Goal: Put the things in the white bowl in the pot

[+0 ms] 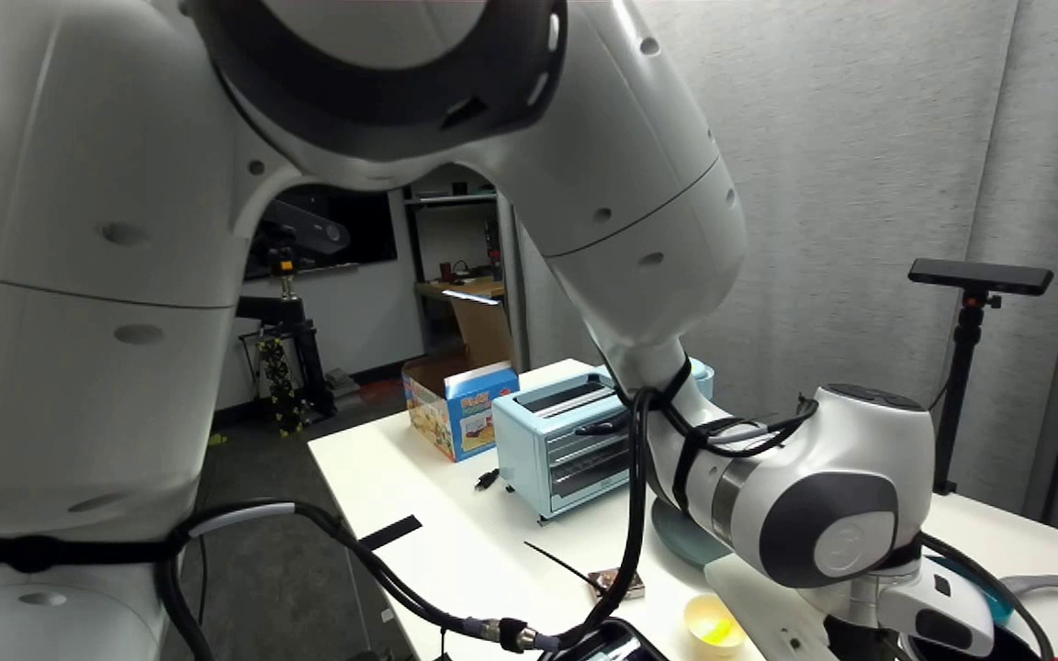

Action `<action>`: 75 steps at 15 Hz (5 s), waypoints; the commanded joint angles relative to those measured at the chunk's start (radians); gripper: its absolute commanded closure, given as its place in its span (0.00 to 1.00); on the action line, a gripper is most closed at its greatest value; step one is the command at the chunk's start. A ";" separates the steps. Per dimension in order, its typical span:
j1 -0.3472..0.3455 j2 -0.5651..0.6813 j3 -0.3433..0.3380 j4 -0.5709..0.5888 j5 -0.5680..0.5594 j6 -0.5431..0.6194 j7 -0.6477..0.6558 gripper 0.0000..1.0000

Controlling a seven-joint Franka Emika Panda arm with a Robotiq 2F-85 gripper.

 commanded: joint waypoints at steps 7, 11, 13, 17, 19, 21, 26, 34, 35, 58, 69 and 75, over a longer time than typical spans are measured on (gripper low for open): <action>0.005 0.110 -0.001 0.076 0.031 0.024 0.006 0.00; 0.005 0.133 0.003 0.099 0.034 0.022 0.005 0.00; 0.005 0.140 0.007 0.109 0.037 0.021 0.004 0.00; 0.009 0.148 0.019 0.125 0.051 0.020 0.003 0.00; 0.010 0.148 0.023 0.128 0.059 0.020 0.000 0.00; 0.012 0.145 0.025 0.129 0.058 0.020 -0.001 0.00; 0.016 0.136 0.013 0.131 0.044 0.018 -0.001 0.00; 0.018 0.135 -0.006 0.127 0.032 0.018 0.005 0.00; 0.018 0.135 -0.009 0.126 0.030 0.017 0.005 0.00; 0.044 0.177 0.014 0.148 0.040 0.009 -0.004 0.26; 0.035 0.167 0.034 0.167 0.050 0.002 -0.013 1.00; 0.027 0.129 0.032 0.162 0.056 -0.003 -0.014 0.99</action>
